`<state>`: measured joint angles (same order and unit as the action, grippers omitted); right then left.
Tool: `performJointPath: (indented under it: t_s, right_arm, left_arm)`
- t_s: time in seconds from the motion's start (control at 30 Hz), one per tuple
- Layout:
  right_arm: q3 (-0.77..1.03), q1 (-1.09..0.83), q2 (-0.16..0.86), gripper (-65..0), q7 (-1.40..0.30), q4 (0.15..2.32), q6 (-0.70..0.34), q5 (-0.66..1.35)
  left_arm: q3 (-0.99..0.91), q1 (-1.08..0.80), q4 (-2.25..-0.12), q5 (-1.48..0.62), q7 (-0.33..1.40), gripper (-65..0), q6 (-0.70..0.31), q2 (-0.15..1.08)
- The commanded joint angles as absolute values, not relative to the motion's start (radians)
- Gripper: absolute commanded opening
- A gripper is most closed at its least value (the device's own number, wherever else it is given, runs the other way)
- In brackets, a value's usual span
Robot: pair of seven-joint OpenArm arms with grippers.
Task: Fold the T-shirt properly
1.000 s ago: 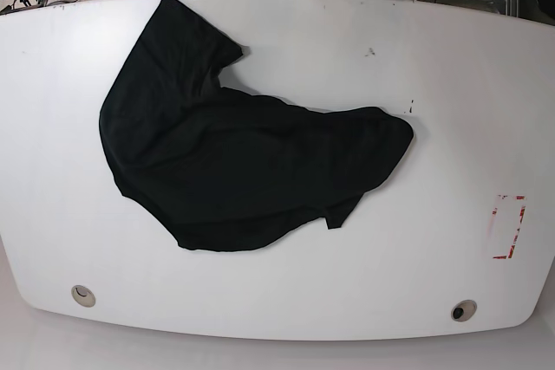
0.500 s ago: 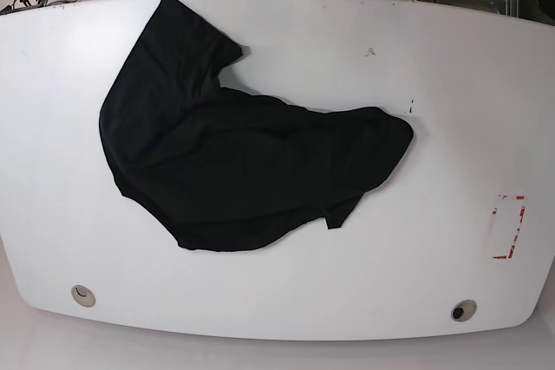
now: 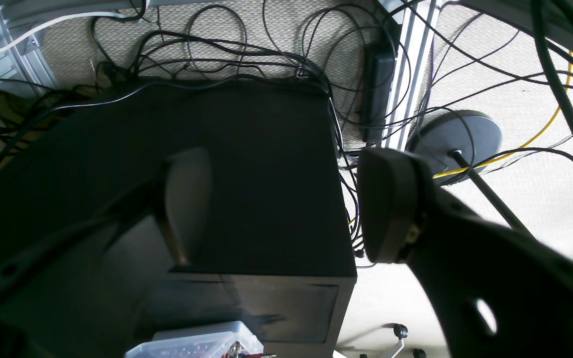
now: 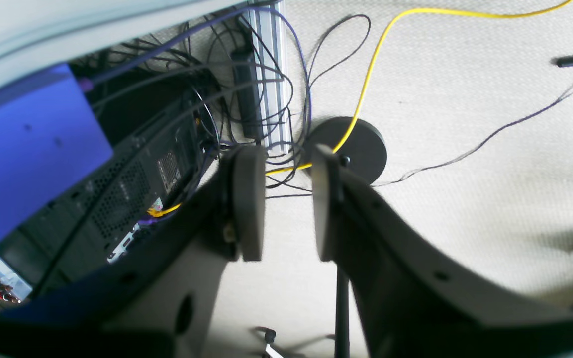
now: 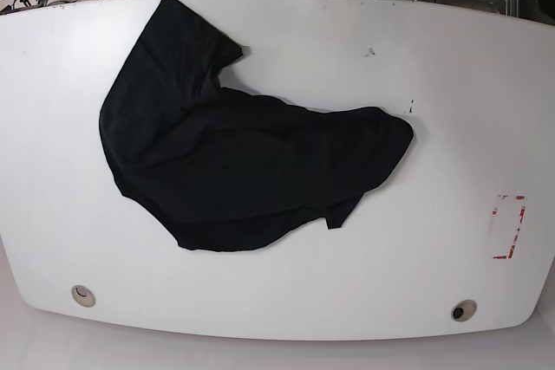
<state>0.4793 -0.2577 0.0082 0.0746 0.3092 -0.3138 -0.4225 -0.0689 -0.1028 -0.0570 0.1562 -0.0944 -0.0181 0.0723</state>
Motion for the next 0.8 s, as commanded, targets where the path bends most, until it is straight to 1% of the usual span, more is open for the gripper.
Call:
performJointPath:
  t_s: [0.0, 0.4, 0.47, 0.6, 0.73, 0.77]
  right_arm:
    - [0.481, -0.268, 0.009, -50.3, 0.076, 0.314, -0.317, -0.422]
    - [0.486, -0.277, 0.01, -50.3, 0.074, 0.314, -0.318, -0.426]
    - [0.488, -0.312, 0.009, -50.6, 0.074, 0.348, -0.32, -0.432]
    - [0.487, -0.346, 0.008, -50.8, 0.075, 0.386, -0.321, -0.434]
    - [0.489, -0.378, 0.008, -50.9, 0.075, 0.432, -0.32, -0.435]
    - [0.49, -0.405, 0.007, -50.9, 0.074, 0.473, -0.321, -0.434]
  left_arm:
    - [-0.07, -0.112, -0.061, 0.149, -0.091, -22.8, -0.012, 0.075]
    - [-0.074, -0.156, -0.136, 0.155, -0.095, -21.9, -0.007, 0.081]
    - [-0.073, -0.258, -0.278, 0.156, -0.101, -21.7, -0.008, 0.092]
    - [-0.075, -0.351, -0.416, 0.156, -0.107, -21.3, -0.006, 0.102]
    - [-0.076, -0.413, -0.506, 0.158, -0.108, -21.2, -0.006, 0.108]
    - [-0.079, -0.435, -0.542, 0.16, -0.106, -21.3, -0.005, 0.112]
